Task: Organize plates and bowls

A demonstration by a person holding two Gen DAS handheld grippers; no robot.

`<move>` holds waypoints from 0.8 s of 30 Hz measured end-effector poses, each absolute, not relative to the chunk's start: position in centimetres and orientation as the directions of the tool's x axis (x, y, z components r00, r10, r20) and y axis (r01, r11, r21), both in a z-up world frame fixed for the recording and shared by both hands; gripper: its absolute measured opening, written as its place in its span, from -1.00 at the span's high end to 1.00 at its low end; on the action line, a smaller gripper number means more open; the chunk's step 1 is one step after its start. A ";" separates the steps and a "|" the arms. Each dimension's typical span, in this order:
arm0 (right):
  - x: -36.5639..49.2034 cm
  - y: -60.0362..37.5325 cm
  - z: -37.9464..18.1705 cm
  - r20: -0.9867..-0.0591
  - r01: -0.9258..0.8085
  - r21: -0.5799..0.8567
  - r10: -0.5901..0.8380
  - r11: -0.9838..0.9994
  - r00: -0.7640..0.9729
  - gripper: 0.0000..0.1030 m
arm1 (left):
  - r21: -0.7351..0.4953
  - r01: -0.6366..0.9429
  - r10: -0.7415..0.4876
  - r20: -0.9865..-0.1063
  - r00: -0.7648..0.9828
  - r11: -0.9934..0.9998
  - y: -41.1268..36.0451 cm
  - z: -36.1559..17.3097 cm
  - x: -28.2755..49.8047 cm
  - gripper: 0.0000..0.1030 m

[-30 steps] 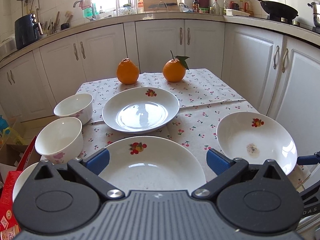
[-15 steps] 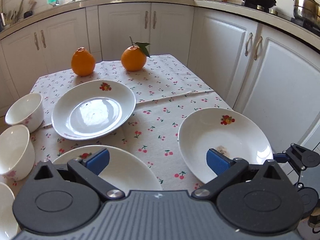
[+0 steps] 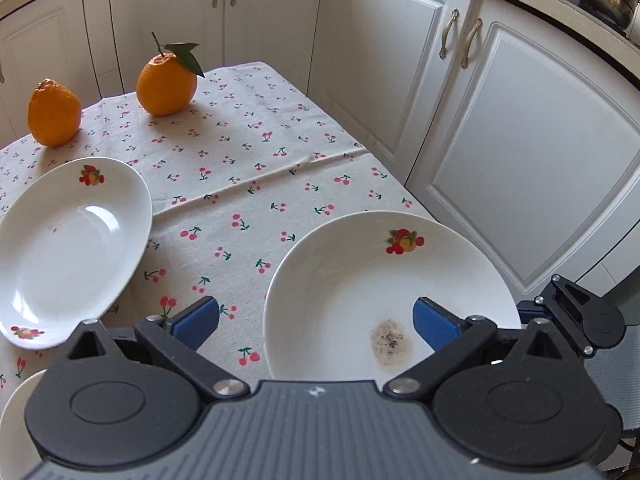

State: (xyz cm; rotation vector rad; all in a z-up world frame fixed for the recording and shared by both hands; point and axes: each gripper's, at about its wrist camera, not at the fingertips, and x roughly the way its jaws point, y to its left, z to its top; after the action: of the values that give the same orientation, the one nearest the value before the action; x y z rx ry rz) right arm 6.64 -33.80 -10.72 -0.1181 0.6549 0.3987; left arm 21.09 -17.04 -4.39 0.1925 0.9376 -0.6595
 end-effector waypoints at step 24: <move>7.3 -34.1 -10.6 -0.620 -0.443 0.016 0.357 0.896 0.699 -1.00 | -0.169 0.663 -0.451 -0.847 0.280 0.729 -19.8 -6.4 24.5 -0.44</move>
State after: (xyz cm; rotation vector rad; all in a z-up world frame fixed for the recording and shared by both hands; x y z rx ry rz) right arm 7.31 -34.11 -10.63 -0.1380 0.6607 0.4475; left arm 24.49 -19.84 -6.43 0.2340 1.0454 -0.7559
